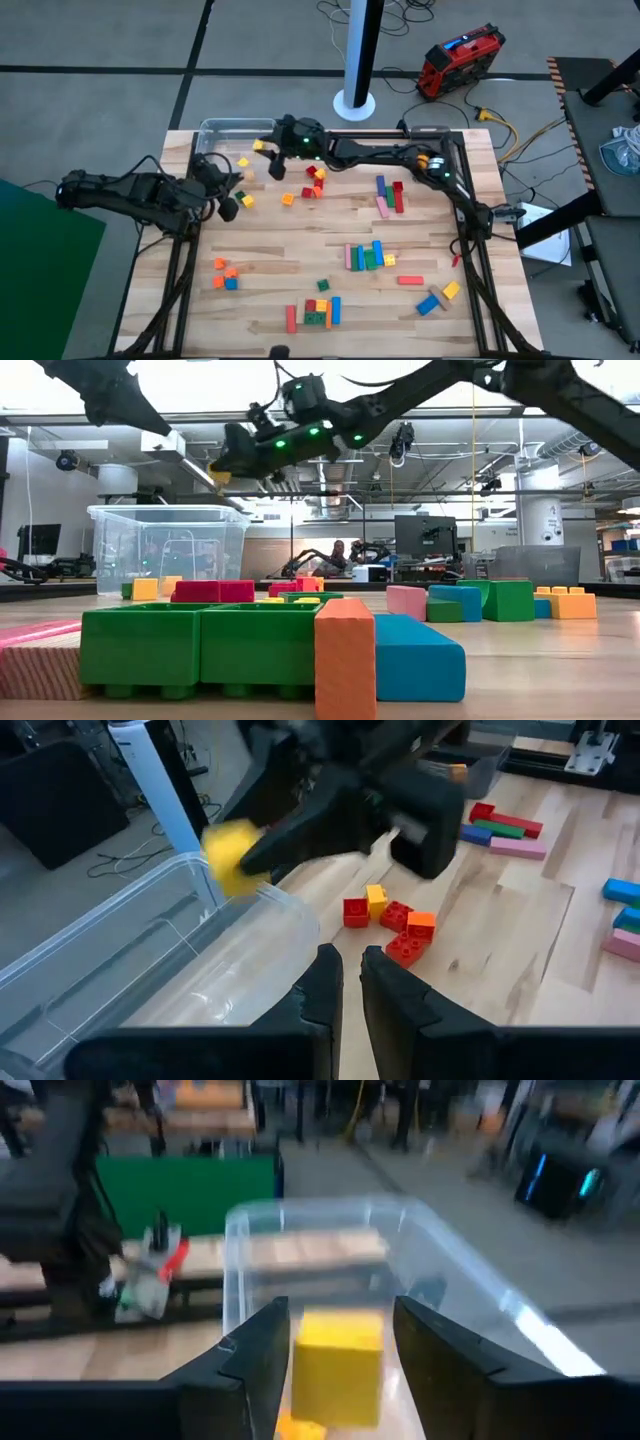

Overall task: Sort blocks by size
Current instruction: Put the yellow square wooden block into the transparent bin, then put the green square game piece into the transparent bin

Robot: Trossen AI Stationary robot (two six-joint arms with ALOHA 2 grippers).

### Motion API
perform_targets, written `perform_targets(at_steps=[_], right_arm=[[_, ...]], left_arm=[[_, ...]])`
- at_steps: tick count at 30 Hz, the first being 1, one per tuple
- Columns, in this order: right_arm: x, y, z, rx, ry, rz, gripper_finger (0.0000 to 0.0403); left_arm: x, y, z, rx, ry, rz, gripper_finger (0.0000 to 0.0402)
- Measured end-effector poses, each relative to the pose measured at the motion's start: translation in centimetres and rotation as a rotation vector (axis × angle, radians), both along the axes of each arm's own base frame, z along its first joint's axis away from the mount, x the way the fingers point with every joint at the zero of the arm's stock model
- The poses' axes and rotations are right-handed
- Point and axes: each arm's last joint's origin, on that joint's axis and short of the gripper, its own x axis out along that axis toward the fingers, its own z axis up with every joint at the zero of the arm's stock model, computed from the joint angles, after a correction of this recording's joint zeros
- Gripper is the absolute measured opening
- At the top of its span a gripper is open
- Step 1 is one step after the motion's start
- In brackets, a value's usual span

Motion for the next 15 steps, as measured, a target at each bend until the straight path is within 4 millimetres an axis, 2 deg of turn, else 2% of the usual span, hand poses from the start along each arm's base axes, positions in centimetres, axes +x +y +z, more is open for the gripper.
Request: perform_targets(at_steps=[4, 6, 11, 15], right_arm=[[1.1, -0.8, -0.9, 0.062, 0.105, -0.013, 0.0187], [1.1, -1.0, -0.3, 0.056, 0.131, -0.014, 0.0200], [0.1, -0.6, 2.4, 0.015, 0.176, 0.000, 0.0226], [-1.6, 0.7, 4.8, 0.005, 0.278, 0.027, 0.0236]], left_arm=[[0.0, -0.2, -0.2, -0.063, 0.001, -0.040, 0.0020], [0.1, -0.3, -0.3, -0.109, 0.009, -0.087, 0.0020], [0.3, -0.6, -0.5, -0.189, 0.006, -0.132, 0.0020], [0.4, -0.6, -0.9, -0.232, 0.030, -0.114, 0.0020]])
